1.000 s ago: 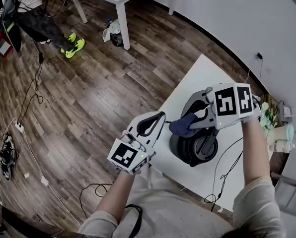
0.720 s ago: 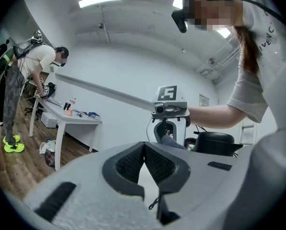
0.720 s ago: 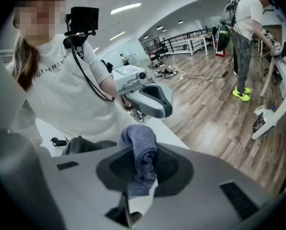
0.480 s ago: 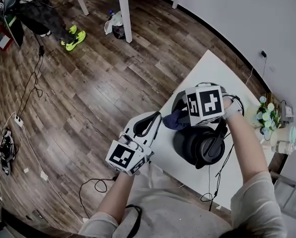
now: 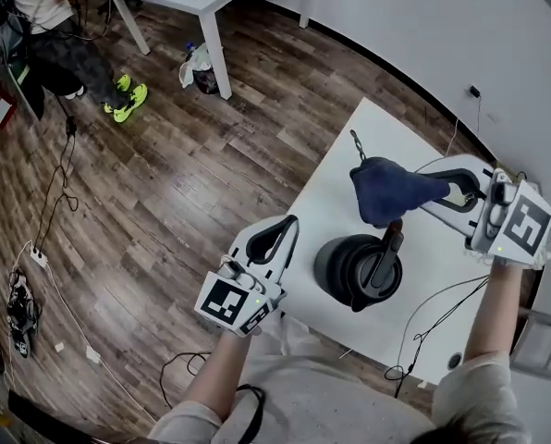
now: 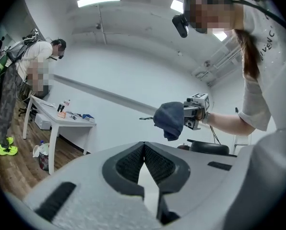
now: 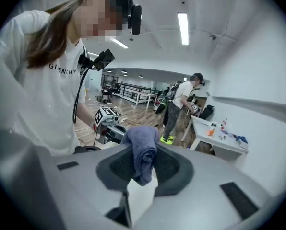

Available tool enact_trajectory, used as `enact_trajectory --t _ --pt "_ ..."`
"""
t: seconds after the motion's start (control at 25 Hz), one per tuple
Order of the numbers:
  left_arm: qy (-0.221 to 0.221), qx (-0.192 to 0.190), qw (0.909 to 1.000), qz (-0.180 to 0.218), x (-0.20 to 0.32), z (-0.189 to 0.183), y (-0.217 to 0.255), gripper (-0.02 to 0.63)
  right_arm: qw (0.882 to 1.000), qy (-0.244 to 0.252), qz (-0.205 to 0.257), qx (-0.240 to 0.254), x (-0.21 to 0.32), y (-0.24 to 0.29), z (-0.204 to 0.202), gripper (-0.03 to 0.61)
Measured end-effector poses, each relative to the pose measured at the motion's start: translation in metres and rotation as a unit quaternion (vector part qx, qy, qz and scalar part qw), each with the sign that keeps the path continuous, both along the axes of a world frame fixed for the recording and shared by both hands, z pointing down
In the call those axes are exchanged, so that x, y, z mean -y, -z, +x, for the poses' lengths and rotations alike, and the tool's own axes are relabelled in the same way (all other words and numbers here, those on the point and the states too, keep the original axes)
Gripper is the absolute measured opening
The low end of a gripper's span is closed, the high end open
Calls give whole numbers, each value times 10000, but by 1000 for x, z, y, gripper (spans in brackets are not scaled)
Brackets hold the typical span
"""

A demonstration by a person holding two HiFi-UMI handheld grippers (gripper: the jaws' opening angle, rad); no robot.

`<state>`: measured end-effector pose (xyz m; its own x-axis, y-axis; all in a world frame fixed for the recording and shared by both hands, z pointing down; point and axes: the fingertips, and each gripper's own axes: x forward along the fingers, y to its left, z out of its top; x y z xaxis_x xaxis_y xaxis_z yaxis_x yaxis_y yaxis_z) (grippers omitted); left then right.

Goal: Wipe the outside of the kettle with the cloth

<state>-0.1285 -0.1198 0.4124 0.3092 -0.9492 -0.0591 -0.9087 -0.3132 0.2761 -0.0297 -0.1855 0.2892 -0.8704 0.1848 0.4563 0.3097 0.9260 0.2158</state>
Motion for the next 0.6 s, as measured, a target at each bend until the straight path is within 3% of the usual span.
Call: enact_trajectory --t 0.12,0.2,0.28,0.44,0.6 --pt "-246 108 9995 153 12 19 16 6 9967 -638 490 79 2 2 33 63" --pt "-453 265 9983 272 24 35 29 6 9872 -1102 1074 -409 1 -16 55 63" --pt "-636 382 9965 379 34 47 40 6 9755 -1512 1338 -872 0 -37 71 63" --pt "-697 395 9962 346 36 54 43 6 9730 -2080 640 -770 12 -70 79 63" --pt "-668 424 9968 97 26 58 27 6 9569 -2699 555 -920 32 -114 102 63"
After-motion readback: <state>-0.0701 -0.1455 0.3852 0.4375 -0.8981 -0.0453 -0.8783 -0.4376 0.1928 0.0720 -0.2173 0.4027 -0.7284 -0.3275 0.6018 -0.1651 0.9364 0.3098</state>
